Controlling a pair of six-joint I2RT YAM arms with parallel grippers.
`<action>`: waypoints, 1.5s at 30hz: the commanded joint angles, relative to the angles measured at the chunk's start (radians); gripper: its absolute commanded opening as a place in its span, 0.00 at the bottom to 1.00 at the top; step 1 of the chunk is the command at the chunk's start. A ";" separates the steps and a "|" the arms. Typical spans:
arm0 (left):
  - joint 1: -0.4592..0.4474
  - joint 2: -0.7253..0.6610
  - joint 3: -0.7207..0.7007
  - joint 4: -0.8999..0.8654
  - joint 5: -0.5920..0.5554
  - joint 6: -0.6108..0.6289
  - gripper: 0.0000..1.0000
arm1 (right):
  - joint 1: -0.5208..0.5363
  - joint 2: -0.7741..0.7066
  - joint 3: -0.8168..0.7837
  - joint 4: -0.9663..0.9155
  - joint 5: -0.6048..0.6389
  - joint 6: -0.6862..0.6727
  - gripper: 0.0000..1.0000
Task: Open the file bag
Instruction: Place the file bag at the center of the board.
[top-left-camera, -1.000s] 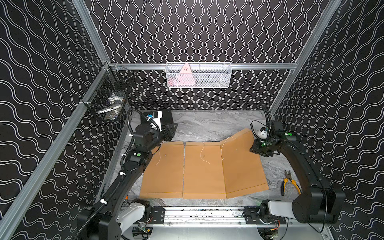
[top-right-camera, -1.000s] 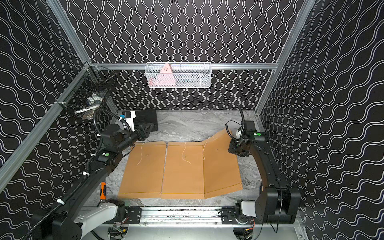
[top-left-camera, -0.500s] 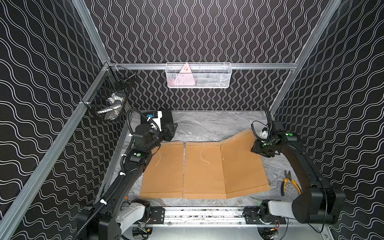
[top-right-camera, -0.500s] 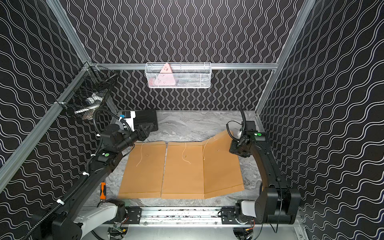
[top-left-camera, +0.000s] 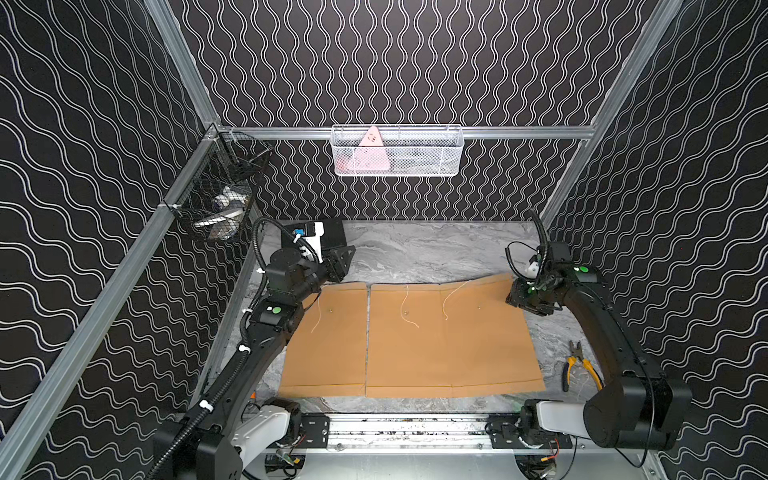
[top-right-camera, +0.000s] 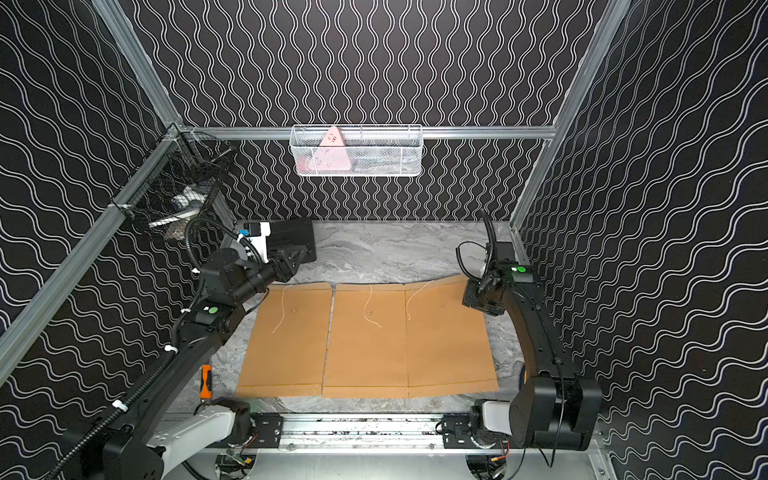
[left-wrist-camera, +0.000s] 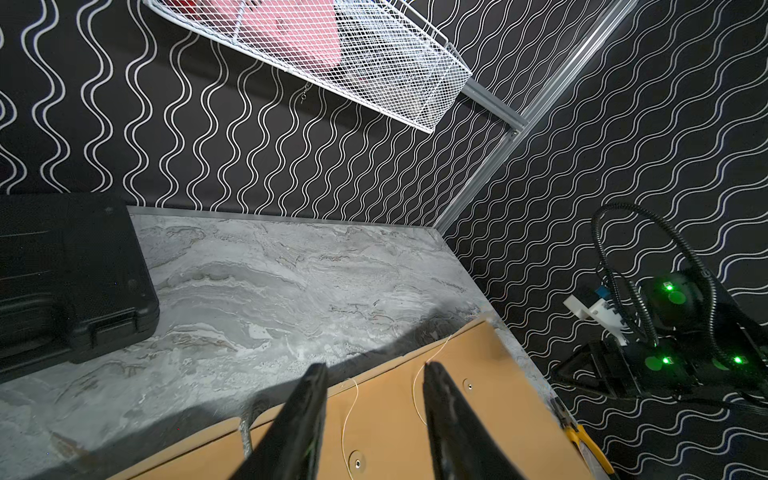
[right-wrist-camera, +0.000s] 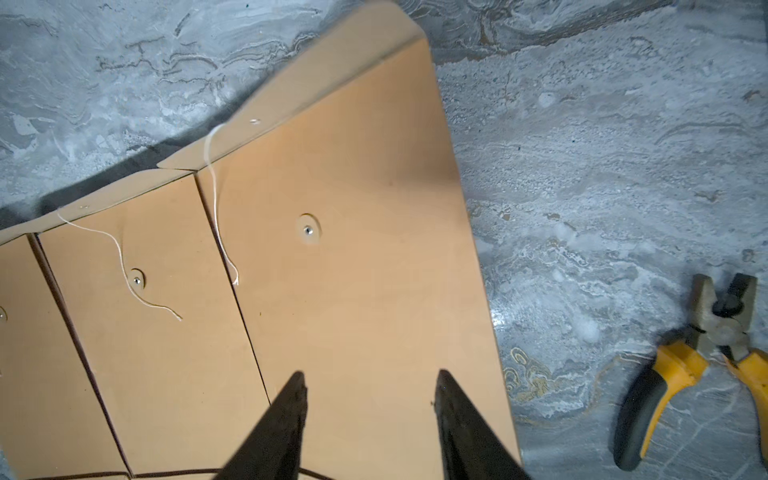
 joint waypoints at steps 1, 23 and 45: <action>0.002 -0.008 0.003 0.027 0.005 0.010 0.43 | -0.003 -0.006 0.007 -0.019 0.014 0.005 0.52; 0.002 0.042 0.007 -0.007 -0.033 0.028 0.45 | -0.008 -0.040 0.030 0.003 0.008 0.052 0.56; -0.108 0.044 -0.135 -0.167 -0.355 0.122 0.99 | -0.008 -0.131 -0.200 0.247 0.112 0.145 1.00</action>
